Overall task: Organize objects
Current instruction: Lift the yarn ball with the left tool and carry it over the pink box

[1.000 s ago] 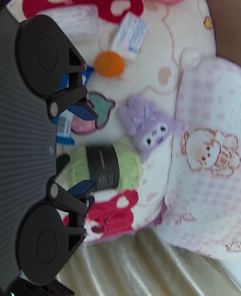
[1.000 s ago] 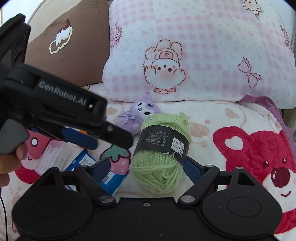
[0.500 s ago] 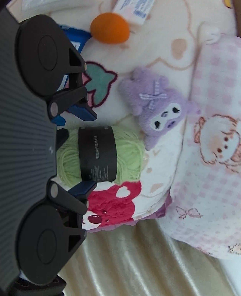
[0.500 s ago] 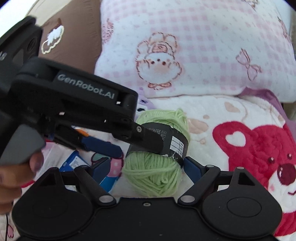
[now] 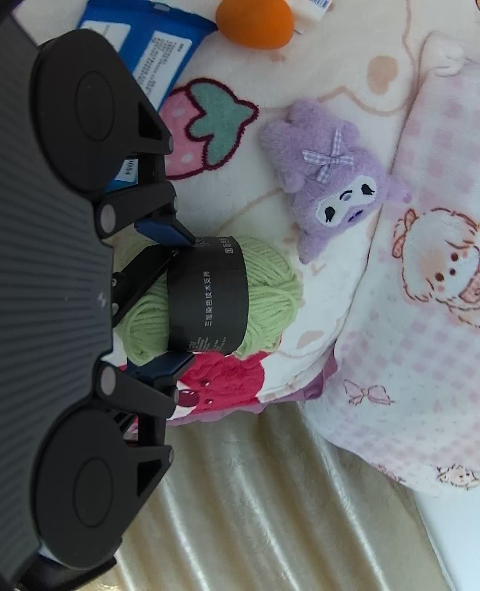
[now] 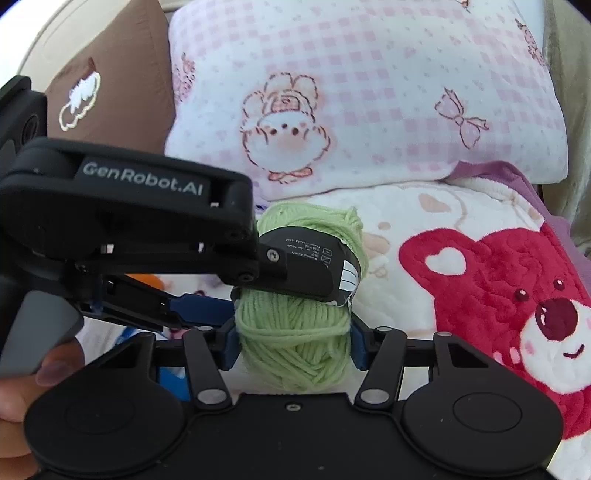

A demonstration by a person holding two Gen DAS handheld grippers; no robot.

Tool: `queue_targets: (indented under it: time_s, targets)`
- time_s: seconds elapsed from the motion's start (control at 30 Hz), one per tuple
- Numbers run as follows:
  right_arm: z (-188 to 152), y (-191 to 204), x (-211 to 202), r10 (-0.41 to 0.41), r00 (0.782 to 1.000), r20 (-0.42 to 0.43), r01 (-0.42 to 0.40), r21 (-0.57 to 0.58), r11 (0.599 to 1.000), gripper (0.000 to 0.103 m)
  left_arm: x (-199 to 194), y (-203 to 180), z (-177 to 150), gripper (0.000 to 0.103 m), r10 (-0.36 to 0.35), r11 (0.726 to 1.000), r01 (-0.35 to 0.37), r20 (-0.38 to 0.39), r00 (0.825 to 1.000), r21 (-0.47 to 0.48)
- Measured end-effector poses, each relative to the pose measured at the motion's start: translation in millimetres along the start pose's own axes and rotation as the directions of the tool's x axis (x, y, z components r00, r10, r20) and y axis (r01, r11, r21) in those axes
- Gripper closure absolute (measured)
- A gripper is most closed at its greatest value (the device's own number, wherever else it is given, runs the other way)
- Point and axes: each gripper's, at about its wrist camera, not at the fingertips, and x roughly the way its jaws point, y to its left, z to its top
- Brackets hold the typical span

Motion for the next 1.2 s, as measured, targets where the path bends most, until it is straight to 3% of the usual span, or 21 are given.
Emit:
queue_targets:
  time_s: [0.23, 0.37, 0.5, 0.73, 1.2]
  targets:
    - [6, 20, -19, 0.017, 0.999, -0.037, -0.017, 0.003, 1.000, 0.042, -27, -11, -7, 0.043, 0.035, 0.997, -0.034, -0.013, 0.999, 0.064]
    - [4, 37, -27, 0.032, 0.999, -0.036, -0.032, -0.005, 0.999, 0.043, -49, -18, -19, 0.043, 0.106, 0.987, -0.108, 0.017, 0.994, 0.116]
    - [1, 52, -38, 0.063, 0.997, -0.043, -0.064, -0.014, 0.998, 0.043, -71, -8, -25, 0.043, 0.099, 0.992, -0.099, 0.007, 0.995, 0.075]
    - [-1, 78, -48, 0.133, 0.986, -0.098, -0.133, 0.006, 0.991, 0.042, -104, -4, -37, 0.044, 0.149, 0.986, -0.148, -0.005, 0.989, 0.079]
    - [7, 122, -84, 0.189, 0.966, -0.178, -0.188, 0.020, 0.982, 0.039, -165, 5, -53, 0.044, 0.125, 0.992, -0.124, -0.035, 0.992, 0.020]
